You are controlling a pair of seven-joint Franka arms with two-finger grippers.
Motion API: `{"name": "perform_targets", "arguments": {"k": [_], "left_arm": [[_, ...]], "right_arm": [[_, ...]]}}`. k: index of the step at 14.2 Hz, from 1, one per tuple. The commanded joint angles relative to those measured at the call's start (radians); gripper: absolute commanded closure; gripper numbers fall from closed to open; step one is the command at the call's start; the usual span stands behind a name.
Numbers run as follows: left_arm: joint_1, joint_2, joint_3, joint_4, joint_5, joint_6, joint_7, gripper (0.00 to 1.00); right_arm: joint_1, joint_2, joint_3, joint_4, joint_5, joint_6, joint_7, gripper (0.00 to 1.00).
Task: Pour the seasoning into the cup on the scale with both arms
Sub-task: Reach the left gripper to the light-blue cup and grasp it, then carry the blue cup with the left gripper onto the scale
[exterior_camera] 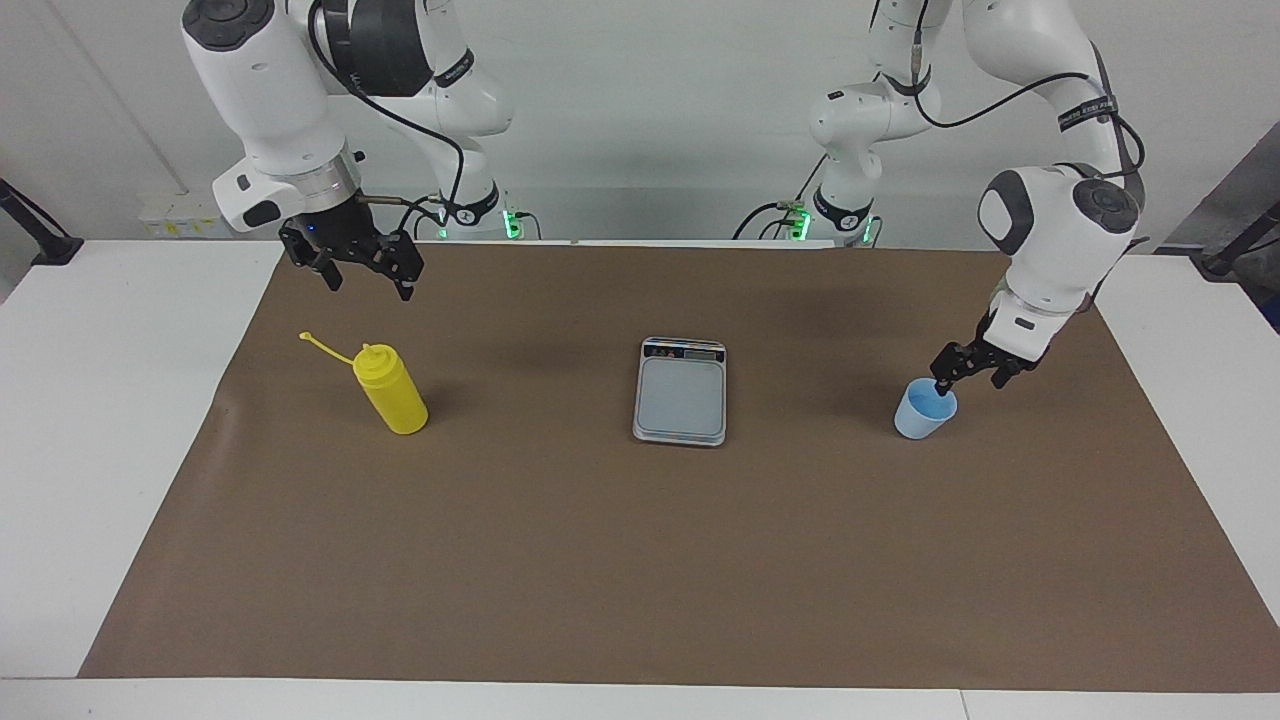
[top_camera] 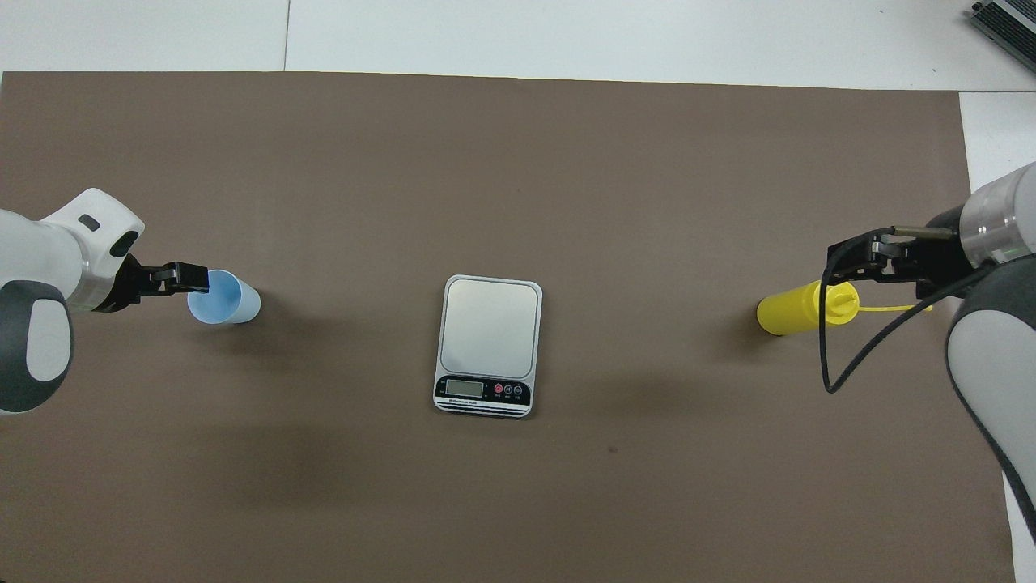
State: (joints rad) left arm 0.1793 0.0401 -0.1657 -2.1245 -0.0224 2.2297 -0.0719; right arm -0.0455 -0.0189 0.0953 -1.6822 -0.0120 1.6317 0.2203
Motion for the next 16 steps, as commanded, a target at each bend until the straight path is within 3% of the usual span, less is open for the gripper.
{"name": "perform_targets", "arguments": {"k": [1, 7, 8, 11, 12, 16], "left_arm": [[0.023, 0.015, -0.011, -0.040, -0.033, 0.079, -0.009, 0.00], [0.009, 0.073, -0.011, -0.089, -0.034, 0.171, -0.026, 0.00], [0.008, 0.083, -0.011, -0.091, -0.034, 0.185, -0.028, 0.11], [0.008, 0.084, -0.011, -0.089, -0.034, 0.182, -0.032, 0.89], [0.006, 0.086, -0.011, -0.086, -0.034, 0.176, -0.025, 1.00], [-0.001, 0.090, -0.011, -0.003, -0.033, 0.076, -0.009, 1.00]], "right_arm": [[-0.010, -0.026, 0.003, -0.034, 0.006, 0.024, -0.016, 0.00], [-0.010, -0.026, 0.003, -0.036, 0.006, 0.024, -0.015, 0.00], [-0.010, -0.027, 0.003, -0.036, 0.006, 0.024, -0.016, 0.00], [-0.010, -0.029, 0.003, -0.039, 0.006, 0.024, -0.016, 0.00], [-0.010, -0.029, 0.003, -0.040, 0.006, 0.024, -0.016, 0.00], [-0.010, -0.029, 0.003, -0.042, 0.006, 0.024, -0.015, 0.00]]}}
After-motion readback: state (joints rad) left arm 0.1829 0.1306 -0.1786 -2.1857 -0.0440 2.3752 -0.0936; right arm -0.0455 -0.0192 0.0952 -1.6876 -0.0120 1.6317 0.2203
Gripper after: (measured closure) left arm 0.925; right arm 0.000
